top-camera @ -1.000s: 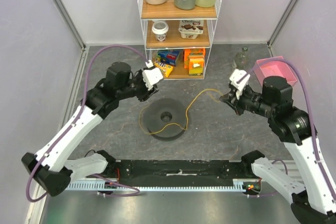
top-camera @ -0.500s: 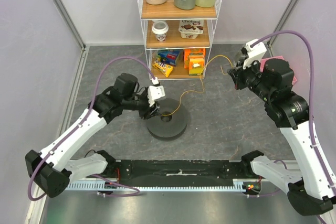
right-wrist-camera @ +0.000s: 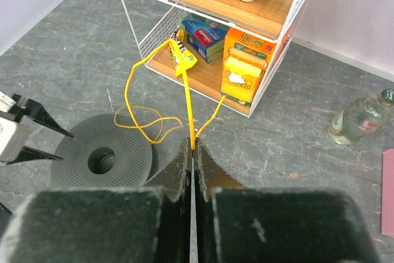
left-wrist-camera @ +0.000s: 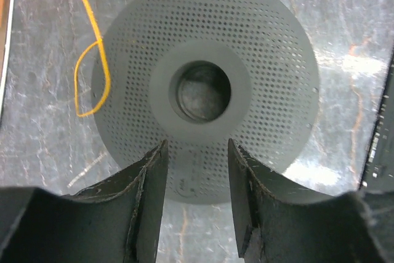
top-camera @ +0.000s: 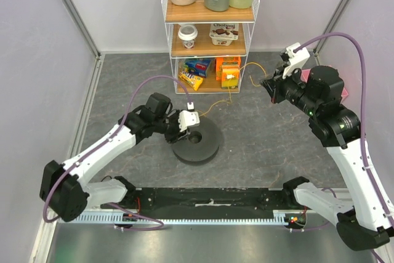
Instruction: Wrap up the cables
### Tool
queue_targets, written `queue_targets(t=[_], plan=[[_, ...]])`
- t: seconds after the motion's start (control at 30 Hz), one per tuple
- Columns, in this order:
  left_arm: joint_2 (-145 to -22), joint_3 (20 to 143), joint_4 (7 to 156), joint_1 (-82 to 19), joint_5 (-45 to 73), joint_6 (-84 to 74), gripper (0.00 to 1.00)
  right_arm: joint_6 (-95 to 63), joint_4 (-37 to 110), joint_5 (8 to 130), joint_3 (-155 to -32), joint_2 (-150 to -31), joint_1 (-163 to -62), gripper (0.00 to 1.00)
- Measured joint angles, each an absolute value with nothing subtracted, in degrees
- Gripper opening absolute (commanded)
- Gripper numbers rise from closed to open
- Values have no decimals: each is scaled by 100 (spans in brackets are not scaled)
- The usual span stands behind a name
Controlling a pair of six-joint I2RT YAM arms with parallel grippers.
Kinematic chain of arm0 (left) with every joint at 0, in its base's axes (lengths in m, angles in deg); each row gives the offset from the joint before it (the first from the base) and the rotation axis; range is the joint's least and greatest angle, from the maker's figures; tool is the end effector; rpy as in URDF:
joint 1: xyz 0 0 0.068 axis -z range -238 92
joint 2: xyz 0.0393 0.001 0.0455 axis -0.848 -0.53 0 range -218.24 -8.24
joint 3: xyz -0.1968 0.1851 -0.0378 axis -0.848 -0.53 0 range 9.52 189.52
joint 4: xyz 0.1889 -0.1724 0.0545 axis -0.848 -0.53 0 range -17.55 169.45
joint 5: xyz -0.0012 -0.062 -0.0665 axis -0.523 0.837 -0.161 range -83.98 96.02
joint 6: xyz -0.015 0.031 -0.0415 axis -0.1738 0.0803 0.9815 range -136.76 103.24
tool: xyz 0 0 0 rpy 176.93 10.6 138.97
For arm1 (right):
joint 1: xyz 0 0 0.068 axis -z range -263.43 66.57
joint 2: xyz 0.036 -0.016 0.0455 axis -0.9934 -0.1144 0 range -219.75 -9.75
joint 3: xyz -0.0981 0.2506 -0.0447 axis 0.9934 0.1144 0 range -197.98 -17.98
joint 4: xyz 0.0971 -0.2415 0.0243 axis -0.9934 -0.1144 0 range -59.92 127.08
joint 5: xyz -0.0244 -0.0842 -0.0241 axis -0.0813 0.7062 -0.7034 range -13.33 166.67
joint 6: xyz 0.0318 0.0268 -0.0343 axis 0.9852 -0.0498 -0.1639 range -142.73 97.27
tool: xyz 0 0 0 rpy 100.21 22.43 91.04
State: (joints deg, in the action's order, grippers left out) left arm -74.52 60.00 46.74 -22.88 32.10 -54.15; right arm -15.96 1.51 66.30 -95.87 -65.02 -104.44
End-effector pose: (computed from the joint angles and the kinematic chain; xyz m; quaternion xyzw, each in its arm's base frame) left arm 0.1842 -0.1487 0.2669 0.6032 0.6875 -0.2041 0.3491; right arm 0.1647 0.0702 0.4557 -0.1525 0.7661 0.2175 0.5852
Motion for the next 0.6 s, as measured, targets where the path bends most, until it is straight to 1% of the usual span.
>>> queue_targets(t=[0.13, 0.23, 0.33, 0.4, 0.43, 0.53, 0.6], plan=[[-8158, 6278, 5041, -2280, 3197, -5542, 43, -1446, 153, 7095, -9587, -6502, -10455, 0], [-8615, 6536, 5292, -2258, 3149, -5537, 43, -1297, 155, 8262, -9587, -6500, -10458, 0], [-8702, 6719, 5376, -2017, 2996, -5581, 48, -1236, 155, 9580, -9587, -6504, -10458, 0], [-8534, 6724, 5354, -1635, 2874, -5629, 53, -1218, 155, 10221, -9587, -6504, -10455, 0], [-8436, 6719, 5317, -1451, 2848, -5631, 59, -1210, 153, 10503, -9587, -6504, -10453, 0], [-7911, 6551, 5233, -769, 2555, -5629, 66, -1168, 153, 11067, -9576, -6502, -10453, 0], [-7555, 6365, 5190, -308, 2170, -5603, 68, -1124, 151, 11263, -9460, -6452, -10453, 0]])
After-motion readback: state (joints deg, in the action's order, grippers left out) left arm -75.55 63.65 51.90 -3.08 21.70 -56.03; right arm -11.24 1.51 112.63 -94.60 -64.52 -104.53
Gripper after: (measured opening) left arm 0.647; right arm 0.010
